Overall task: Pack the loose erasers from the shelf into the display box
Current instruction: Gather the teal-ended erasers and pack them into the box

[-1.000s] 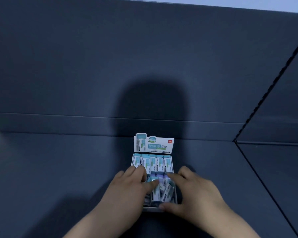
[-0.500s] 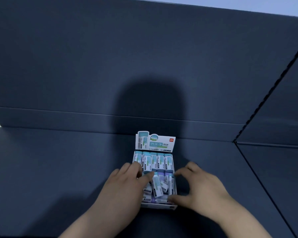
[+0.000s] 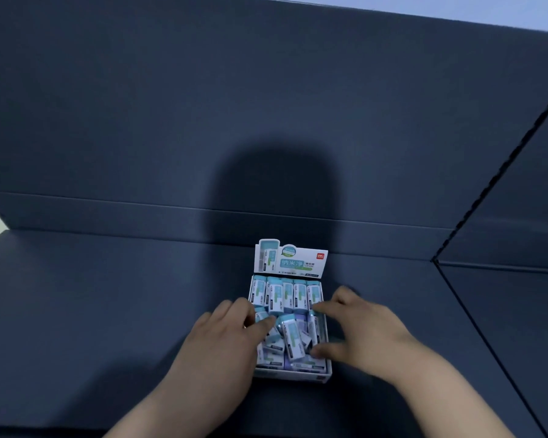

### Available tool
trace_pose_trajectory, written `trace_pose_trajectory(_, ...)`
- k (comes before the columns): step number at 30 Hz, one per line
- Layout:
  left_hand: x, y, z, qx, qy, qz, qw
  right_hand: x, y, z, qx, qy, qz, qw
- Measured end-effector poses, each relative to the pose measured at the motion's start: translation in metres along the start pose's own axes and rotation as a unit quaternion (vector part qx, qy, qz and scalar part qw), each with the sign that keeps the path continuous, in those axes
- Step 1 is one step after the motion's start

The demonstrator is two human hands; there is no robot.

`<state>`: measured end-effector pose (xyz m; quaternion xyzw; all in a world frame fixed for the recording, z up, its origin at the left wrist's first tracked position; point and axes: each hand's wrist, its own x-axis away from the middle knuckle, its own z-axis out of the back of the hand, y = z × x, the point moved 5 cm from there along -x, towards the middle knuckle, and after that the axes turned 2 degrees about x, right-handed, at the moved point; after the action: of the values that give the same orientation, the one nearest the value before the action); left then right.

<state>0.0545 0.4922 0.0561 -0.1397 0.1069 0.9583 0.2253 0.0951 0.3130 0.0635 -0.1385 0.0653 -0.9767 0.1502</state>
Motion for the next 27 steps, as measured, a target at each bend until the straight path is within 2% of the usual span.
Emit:
trace_pose_trajectory(6, -0.002, 0.005, 0.0, 0.005, 0.003, -0.019, 1.0, -0.002, -0.016, 0.006, 0.083, -0.027, 0.0, 0.996)
trace_pose_trajectory(11, -0.005, 0.007, 0.001, 0.007, 0.002, -0.022, 1.0, -0.004, -0.02, 0.008, 0.115, 0.001, -0.009, 0.993)
trace_pose_trajectory(17, 0.0, -0.002, 0.001, 0.01, -0.005, -0.005, 1.0, -0.003, -0.021, 0.003, 0.021, 0.005, 0.042, 0.999)
trace_pose_trajectory(22, 0.003, -0.004, 0.003, 0.003, -0.009, 0.001, 1.0, -0.013, -0.033, -0.006, -0.004, 0.018, 0.084, 0.996)
trace_pose_trajectory(27, 0.002, -0.003, 0.004, -0.001, -0.022, 0.002, 1.0, -0.002, -0.008, 0.0, -0.083, 0.078, 0.051, 0.992)
